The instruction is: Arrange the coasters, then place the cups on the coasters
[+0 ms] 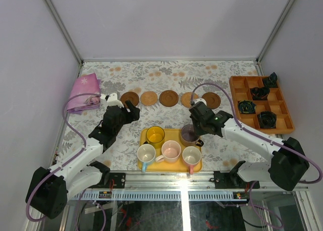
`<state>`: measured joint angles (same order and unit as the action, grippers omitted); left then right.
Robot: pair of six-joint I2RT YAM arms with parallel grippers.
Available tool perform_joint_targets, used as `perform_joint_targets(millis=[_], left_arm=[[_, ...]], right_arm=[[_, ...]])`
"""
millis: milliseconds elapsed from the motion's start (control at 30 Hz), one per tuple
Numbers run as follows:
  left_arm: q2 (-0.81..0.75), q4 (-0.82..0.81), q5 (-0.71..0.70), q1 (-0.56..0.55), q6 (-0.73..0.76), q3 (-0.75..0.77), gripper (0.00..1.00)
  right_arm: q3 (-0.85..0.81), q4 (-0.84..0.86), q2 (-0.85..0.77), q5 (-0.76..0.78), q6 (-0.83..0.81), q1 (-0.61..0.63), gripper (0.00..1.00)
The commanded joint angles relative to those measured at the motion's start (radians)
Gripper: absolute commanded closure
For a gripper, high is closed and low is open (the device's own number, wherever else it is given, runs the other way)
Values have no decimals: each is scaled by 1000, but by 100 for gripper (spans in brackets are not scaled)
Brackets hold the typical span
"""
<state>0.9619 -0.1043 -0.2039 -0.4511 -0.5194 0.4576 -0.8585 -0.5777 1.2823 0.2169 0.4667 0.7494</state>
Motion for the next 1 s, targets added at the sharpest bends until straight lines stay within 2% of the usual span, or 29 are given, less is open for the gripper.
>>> perform_joint_targets(millis=[0, 67, 167, 367, 500, 633, 967], left_arm=[[-7, -15, -28, -6, 1, -9, 32], [-1, -20, -30, -6, -2, -11, 32], [12, -30, -23, -6, -5, -9, 32], [28, -36, -9, -6, -11, -8, 32], [21, -37, -12, -6, -11, -12, 32], [17, -34, -15, -6, -9, -10, 32], [-1, -16, -26, -6, -3, -10, 32]], right_arm=[[-58, 54, -47, -9, -53, 8, 62], [-51, 40, -74, -8, -52, 8, 52], [-41, 19, -119, -4, -44, 8, 45], [-26, -78, -224, 33, -28, 8, 43], [25, -116, -275, -1, 0, 8, 43], [55, -103, -280, -71, 19, 8, 43], [86, -142, -283, -92, 84, 9, 44]])
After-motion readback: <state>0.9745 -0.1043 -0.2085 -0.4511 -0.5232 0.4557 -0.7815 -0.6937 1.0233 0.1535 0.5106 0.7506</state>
